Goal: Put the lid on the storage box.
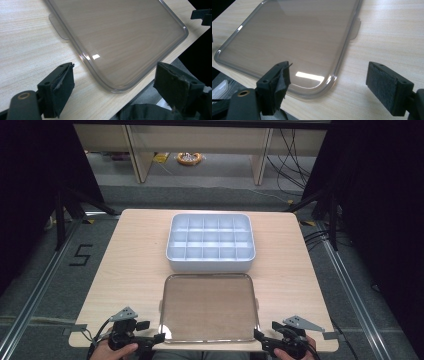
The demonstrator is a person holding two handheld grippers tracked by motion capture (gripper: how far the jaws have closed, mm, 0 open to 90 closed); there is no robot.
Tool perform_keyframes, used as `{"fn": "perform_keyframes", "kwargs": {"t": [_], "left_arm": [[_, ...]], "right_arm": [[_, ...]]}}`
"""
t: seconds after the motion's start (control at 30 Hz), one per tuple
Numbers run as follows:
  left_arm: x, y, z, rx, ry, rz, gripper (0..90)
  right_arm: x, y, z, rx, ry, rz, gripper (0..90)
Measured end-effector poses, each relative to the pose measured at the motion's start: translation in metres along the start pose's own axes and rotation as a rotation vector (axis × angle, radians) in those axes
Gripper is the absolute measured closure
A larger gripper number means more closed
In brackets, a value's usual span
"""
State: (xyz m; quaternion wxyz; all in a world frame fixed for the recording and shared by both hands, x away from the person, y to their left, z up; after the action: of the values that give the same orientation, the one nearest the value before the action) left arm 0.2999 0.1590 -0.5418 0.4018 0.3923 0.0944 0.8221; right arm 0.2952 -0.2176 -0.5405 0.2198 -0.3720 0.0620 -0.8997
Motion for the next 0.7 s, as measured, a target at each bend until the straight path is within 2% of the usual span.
{"fn": "perform_keyframes", "kwargs": {"t": [0.03,0.07,0.1,0.13,0.17,0.2,0.23,0.3,0.33,0.37,0.4,0.43,0.47,0.57,0.67,0.7], "left_arm": [[0.000,0.000,0.000,0.001,0.000,0.000,15.7],[0.000,0.000,0.000,0.002,0.001,-0.001,15.7],[0.000,0.001,0.000,0.006,-0.001,-0.006,15.7],[0.000,0.001,0.000,0.008,-0.005,-0.010,15.8],[0.000,0.001,0.000,0.008,-0.009,-0.012,15.7],[0.000,0.001,0.000,0.007,-0.008,-0.012,15.7],[-0.001,0.002,0.000,0.012,-0.003,-0.009,15.6],[-0.001,0.003,-0.001,0.004,-0.014,-0.011,15.6],[-0.001,0.004,-0.002,0.002,-0.015,-0.011,16.1],[-0.001,0.006,-0.002,-0.006,-0.018,-0.011,18.7],[-0.001,0.006,-0.002,-0.006,-0.018,-0.011,21.2],[-0.002,0.011,-0.004,-0.023,-0.019,-0.021,21.2],[-0.003,0.018,-0.008,-0.038,-0.022,-0.024,21.1],[-0.005,0.024,-0.013,-0.034,-0.031,-0.027,22.2],[-0.006,0.023,-0.013,-0.032,-0.028,-0.020,23.5],[-0.006,0.023,-0.012,-0.030,-0.024,-0.019,23.9]], "right_arm": [[0.001,-0.004,-0.001,-0.052,-0.012,0.001,20.6],[0.000,-0.004,-0.001,-0.053,-0.010,0.008,20.7],[0.000,-0.001,-0.001,-0.019,-0.001,-0.004,20.9],[0.001,-0.004,-0.001,-0.054,-0.012,0.004,21.2],[0.000,-0.003,-0.001,-0.042,-0.010,-0.001,21.5],[-0.002,0.002,0.000,-0.003,0.003,-0.013,21.6],[-0.001,0.003,-0.002,0.010,-0.011,-0.019,21.6],[-0.002,0.002,-0.002,0.006,-0.011,-0.014,21.8],[-0.002,-0.001,-0.001,-0.016,-0.009,0.001,22.0],[-0.002,-0.005,-0.002,-0.063,-0.015,0.013,22.1],[-0.002,-0.005,-0.002,-0.063,-0.015,0.013,22.1],[-0.002,-0.006,-0.002,-0.061,-0.020,0.019,22.2],[-0.004,0.001,-0.002,0.003,-0.012,0.006,22.3],[-0.005,-0.001,-0.003,-0.028,-0.033,0.008,22.5],[-0.006,-0.004,-0.002,-0.044,-0.020,0.036,22.6],[-0.006,-0.006,-0.003,-0.077,-0.046,0.013,22.7]]}}
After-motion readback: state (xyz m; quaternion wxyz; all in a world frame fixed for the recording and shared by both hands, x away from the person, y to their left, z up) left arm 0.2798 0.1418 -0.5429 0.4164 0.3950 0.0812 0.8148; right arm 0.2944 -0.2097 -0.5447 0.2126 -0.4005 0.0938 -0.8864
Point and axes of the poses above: each handheld gripper's, and its own axes: x roughly backward along the jaws, z roughly out of its top, y roughly to its right, the point moved 7 cm from there along -x, roughly forward along the jaws, and after that the axes turned 5 degrees about -z, right-handed, at the moved point
